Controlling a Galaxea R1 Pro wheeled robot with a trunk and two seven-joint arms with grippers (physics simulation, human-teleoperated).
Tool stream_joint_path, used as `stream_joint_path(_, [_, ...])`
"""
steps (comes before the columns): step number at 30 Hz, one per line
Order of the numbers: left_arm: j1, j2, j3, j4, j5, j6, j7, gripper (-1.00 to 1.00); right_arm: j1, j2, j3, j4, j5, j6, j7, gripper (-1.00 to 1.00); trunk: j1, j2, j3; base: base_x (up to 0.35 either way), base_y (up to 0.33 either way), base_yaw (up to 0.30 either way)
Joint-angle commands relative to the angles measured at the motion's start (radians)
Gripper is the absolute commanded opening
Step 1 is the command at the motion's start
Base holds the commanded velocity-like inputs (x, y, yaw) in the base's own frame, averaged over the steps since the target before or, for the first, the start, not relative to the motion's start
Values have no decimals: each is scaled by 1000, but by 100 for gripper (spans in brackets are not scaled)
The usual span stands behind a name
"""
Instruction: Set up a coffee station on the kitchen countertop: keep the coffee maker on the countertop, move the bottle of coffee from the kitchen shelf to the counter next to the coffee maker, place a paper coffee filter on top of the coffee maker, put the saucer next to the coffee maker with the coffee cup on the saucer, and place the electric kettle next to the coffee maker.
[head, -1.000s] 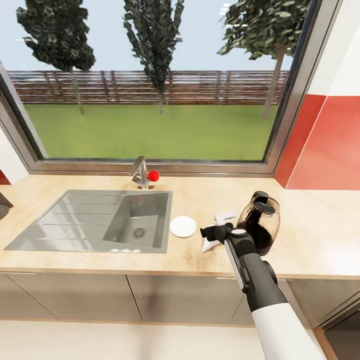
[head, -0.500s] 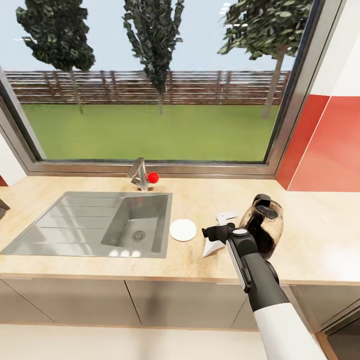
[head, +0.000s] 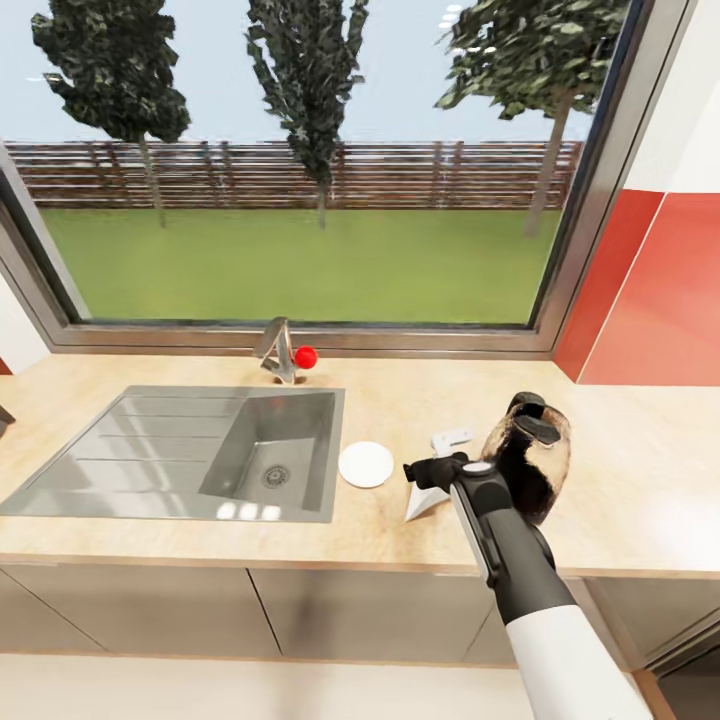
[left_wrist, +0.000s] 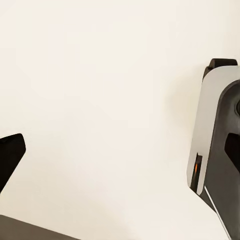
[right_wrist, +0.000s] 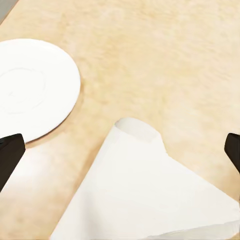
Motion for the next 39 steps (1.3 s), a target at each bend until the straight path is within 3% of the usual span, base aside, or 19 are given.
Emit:
stream_joint_path(1, [-1, 0, 6, 1, -2, -4, 0, 100, -1, 0, -1, 7, 11, 5, 9, 100, 1, -2, -2, 18, 0, 0])
stream_joint_path(39, [-1, 0, 6, 1, -2, -4, -2, 100, -1, 0, 0, 72, 11, 4, 10, 100, 1, -2, -2, 1, 0, 0])
